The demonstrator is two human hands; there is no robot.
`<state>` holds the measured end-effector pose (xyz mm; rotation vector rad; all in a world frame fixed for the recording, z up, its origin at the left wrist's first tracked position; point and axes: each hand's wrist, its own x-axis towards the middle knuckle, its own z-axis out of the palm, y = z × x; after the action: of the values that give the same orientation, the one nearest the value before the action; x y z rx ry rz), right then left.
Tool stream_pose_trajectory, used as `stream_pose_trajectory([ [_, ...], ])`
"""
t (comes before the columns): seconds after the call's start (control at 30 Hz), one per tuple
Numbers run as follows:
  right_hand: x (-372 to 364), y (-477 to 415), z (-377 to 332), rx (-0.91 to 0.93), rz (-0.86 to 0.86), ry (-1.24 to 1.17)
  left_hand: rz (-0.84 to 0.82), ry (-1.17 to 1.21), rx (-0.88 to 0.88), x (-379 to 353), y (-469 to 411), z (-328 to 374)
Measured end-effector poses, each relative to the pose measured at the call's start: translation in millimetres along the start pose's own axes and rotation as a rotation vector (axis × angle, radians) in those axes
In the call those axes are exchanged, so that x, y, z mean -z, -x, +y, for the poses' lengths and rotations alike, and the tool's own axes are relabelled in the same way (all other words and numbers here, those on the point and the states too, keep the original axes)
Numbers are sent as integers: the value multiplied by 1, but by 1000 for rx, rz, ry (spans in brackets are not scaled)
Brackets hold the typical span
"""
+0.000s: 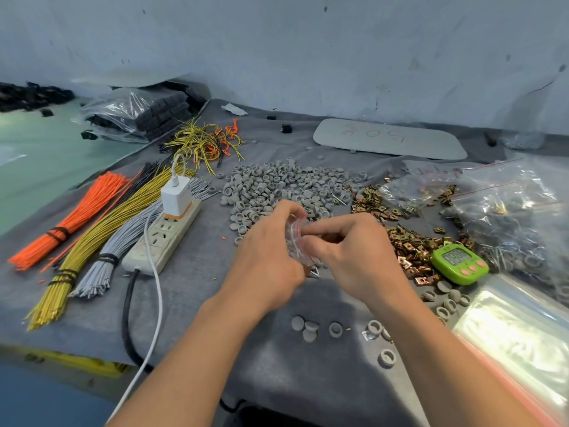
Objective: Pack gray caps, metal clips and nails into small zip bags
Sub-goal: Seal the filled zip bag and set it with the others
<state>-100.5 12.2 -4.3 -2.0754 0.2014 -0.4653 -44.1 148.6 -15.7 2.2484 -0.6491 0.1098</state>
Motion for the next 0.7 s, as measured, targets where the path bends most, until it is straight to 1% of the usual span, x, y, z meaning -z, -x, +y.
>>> stream_pose_trajectory([
  [0.07, -2, -1, 0, 2, 0, 0, -1, 25, -10, 0, 0, 0],
  [0.1, -1, -2, 0, -9, 38, -33, 8, 41, -8, 1, -1, 0],
  [0.17, 4, -5, 5, -62, 170, -54, 38, 61, 0, 2, -1, -1],
  [0.2, 7, -6, 8, -89, 221, -2, 54, 68, 0, 2, -2, -2],
  [0.23, 10, -6, 12, -119, 229, 91, 69, 76, 0, 2, -2, -3],
  [0.27, 12, -6, 16, -147, 185, 203, 81, 85, 2, 3, -2, -3],
  [0.37, 3, -4, 22, -208, -38, 483, 110, 92, 2, 4, -2, -4],
  [0.43, -6, -2, 22, -197, -111, 598, 108, 78, -3, 4, -2, -3],
  [0.47, -10, -1, 21, -174, -114, 638, 101, 69, -2, 4, -1, -2],
  [0.6, -15, -2, 22, -163, -28, 648, 74, 40, 6, 2, 1, 1],
  [0.67, -13, -4, 25, -192, 40, 577, 75, 33, 9, 2, 0, 0],
  [0.7, -9, -4, 24, -203, 92, 500, 75, 29, 13, 2, 0, -1],
])
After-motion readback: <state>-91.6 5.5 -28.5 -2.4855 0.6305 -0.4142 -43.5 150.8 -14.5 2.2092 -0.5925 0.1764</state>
